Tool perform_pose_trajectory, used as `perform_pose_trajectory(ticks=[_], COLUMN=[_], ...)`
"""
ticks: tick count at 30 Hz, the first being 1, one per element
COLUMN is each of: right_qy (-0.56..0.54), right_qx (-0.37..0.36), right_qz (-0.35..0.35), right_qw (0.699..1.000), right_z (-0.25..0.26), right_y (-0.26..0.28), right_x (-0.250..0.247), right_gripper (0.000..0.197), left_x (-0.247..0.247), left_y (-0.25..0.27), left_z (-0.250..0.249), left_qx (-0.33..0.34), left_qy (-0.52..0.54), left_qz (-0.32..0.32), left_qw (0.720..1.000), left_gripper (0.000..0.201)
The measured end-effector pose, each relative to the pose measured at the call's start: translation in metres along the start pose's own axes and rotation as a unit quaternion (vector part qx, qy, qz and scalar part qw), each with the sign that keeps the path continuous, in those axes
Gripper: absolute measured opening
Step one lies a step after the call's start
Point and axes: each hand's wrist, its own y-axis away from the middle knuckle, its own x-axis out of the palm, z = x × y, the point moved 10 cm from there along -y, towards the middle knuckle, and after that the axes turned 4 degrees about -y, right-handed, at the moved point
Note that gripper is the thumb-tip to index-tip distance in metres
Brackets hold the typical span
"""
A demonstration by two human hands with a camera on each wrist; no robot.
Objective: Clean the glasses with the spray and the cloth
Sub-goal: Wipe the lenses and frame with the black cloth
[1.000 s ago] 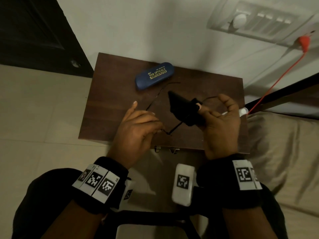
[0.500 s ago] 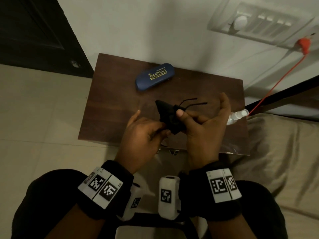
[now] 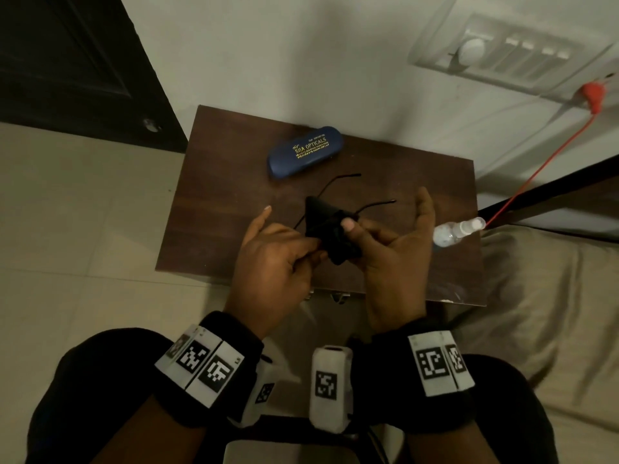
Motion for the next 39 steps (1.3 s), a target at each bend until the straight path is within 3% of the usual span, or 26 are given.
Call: perform_pose_trajectory(ticks=[10, 24, 30, 34, 39], right_qy=[-0.072, 0.032, -0.059, -0.058, 0.032], right_qx=[-0.026, 0.011, -0.015, -0.048, -0.036], right_qz=[-0.082, 0.034, -0.077, -0.100, -0.070], right_qw=[0.994, 0.999, 0.995, 0.992, 0.996], right_z=[0.022, -0.005, 0.013, 0.027, 0.019], right_y=[-0.018, 0.005, -0.011, -0.016, -0.016], right_x=[-0.033, 0.003, -0.026, -0.039, -0.039], right_gripper=[0.091, 0.096, 0.089, 0.075, 0.039], left_x=[0.001, -0.002, 0.000, -0.010, -0.024], left_y=[0.000, 0.001, 0.001, 0.003, 0.005], left_z=[0.004, -0.005, 0.002, 0.014, 0.040], left_qx=[-0.010, 0.006, -0.009, -0.033, -0.138], left_qy=[0.006, -0.005, -0.015, 0.016, 0.149], left_qz=[-0.010, 0.005, -0.009, -0.052, -0.121], left_qw=[1.000, 1.000, 1.000, 0.998, 0.972], left_gripper=[0.020, 0.026, 0.020, 0.013, 0.013])
